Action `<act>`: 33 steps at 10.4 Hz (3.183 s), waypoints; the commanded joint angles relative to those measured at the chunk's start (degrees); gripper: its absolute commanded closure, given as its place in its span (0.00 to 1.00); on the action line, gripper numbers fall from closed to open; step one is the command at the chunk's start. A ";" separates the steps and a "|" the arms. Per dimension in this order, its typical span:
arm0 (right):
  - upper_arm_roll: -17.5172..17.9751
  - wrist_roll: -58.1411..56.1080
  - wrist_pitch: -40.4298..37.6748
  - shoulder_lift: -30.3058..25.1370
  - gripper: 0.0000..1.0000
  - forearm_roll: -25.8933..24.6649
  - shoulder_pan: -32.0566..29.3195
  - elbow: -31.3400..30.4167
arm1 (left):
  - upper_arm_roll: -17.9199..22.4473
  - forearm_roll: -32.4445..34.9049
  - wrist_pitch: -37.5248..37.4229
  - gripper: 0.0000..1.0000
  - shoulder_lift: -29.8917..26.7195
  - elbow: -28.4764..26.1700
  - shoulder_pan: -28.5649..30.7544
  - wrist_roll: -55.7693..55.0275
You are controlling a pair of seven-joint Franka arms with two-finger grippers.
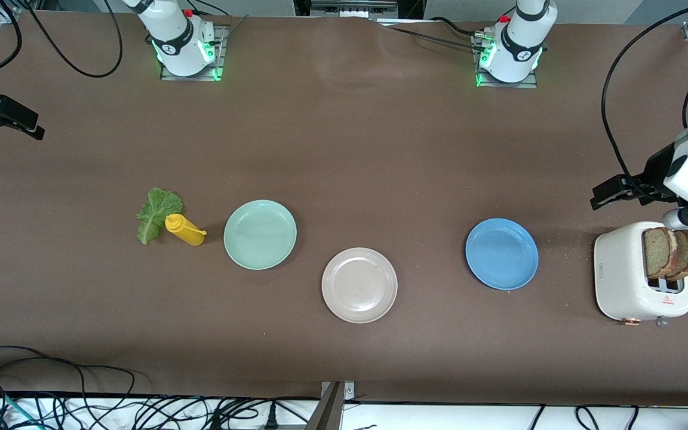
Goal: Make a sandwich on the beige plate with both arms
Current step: 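Move the left gripper toward the bread slices in the white toaster, then lower the open left gripper over a bread slice in the toaster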
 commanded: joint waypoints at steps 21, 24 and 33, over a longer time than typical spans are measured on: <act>3.53 -0.89 -1.16 -0.22 0.00 -2.04 -0.52 -0.47 | 1.05 0.60 10.29 0.00 13.09 4.77 12.78 20.68; 3.71 -0.89 -0.37 0.30 0.00 -2.66 -0.08 -0.38 | 0.97 0.42 10.37 0.00 13.53 4.77 13.48 21.32; 3.71 -0.89 -0.28 0.57 0.00 -2.93 0.80 -0.38 | 0.97 0.60 12.92 0.00 15.63 4.77 13.39 21.41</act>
